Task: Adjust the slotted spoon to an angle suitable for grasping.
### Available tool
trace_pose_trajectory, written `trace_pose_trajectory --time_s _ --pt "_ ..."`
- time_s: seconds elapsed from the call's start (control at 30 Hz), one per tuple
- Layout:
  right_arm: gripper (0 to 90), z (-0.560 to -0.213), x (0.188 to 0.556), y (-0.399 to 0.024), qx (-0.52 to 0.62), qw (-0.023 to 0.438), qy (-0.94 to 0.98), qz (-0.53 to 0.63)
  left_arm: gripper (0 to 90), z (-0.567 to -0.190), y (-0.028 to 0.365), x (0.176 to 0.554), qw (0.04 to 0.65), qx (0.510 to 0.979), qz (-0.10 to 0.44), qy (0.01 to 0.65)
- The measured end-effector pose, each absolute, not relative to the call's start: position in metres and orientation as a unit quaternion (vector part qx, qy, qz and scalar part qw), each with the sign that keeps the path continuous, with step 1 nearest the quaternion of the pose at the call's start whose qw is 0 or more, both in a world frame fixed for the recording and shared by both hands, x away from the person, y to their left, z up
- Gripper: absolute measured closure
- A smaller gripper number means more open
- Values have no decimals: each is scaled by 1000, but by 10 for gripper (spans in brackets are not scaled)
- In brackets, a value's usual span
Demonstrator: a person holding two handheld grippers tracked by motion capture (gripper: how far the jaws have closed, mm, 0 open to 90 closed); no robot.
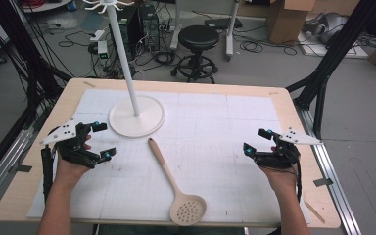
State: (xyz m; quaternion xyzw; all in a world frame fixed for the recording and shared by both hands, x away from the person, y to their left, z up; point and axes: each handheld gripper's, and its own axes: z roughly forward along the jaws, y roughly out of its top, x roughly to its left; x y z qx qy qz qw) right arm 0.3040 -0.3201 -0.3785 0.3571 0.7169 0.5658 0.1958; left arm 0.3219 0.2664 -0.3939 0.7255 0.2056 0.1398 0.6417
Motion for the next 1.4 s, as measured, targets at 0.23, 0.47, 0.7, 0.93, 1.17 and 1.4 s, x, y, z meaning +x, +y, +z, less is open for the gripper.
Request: trace_pose_trajectory --time_s 0.23,0.47,0.7,0.93,1.17,1.4 --pt "115 -381 305 -320 359 193 720 562 17 -395 263 323 635 732 139 204" --pt "118 -379 303 -315 356 199 726 553 17 -393 267 322 643 725 141 204" --pt "153 -380 304 -312 354 195 731 549 17 -392 268 321 642 725 144 203" --pt "242 -379 305 -305 341 187 741 547 17 -392 268 321 640 726 145 205" --pt "386 -375 308 -283 310 167 763 542 16 -391 269 321 642 725 147 204" --pt "540 -373 315 -250 267 141 793 529 17 -390 268 320 640 727 148 201"
